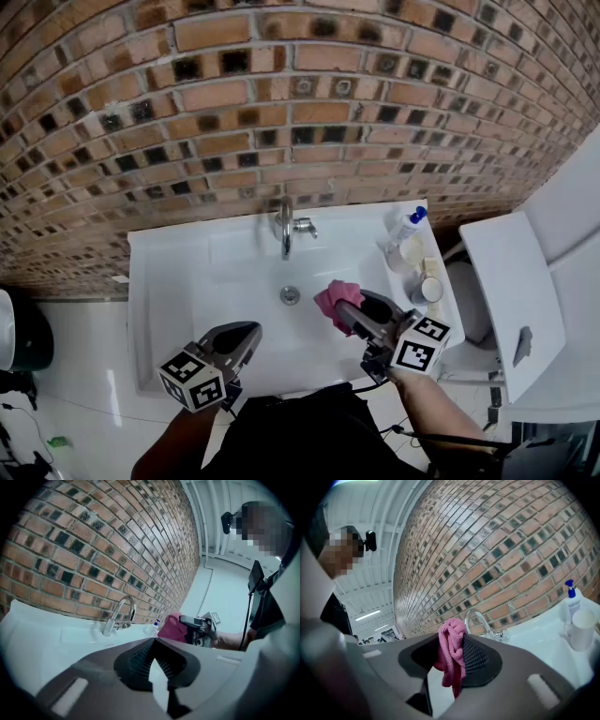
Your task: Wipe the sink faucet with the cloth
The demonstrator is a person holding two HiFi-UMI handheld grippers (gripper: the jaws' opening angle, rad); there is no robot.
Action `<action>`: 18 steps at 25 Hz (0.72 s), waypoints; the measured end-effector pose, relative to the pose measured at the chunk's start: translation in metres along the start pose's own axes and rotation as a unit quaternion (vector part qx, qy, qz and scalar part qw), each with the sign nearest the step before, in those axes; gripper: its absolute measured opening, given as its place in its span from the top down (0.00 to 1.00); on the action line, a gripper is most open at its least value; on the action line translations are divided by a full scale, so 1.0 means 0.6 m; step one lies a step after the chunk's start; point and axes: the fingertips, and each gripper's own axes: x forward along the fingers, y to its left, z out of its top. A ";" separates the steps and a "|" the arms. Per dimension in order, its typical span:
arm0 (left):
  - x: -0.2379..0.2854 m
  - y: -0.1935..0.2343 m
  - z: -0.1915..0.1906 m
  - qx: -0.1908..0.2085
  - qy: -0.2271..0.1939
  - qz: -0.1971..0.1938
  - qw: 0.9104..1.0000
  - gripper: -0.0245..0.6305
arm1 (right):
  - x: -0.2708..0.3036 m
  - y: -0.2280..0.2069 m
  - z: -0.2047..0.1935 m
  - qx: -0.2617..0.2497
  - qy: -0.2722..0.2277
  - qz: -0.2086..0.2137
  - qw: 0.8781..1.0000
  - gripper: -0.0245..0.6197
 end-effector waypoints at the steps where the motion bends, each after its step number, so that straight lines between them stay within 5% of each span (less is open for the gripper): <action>1: 0.007 0.000 0.002 0.000 -0.001 0.005 1.000 0.95 | 0.000 -0.021 0.015 -0.003 -0.005 -0.004 1.000 0.75; 9: 0.048 0.020 0.019 -0.012 -0.011 0.069 0.997 0.95 | 0.029 -0.228 0.090 0.022 -0.070 -0.049 0.996 0.75; 18: 0.087 0.012 -0.010 -0.052 0.010 0.121 0.991 0.95 | 0.151 -0.410 0.002 0.130 -0.033 -0.070 0.989 0.75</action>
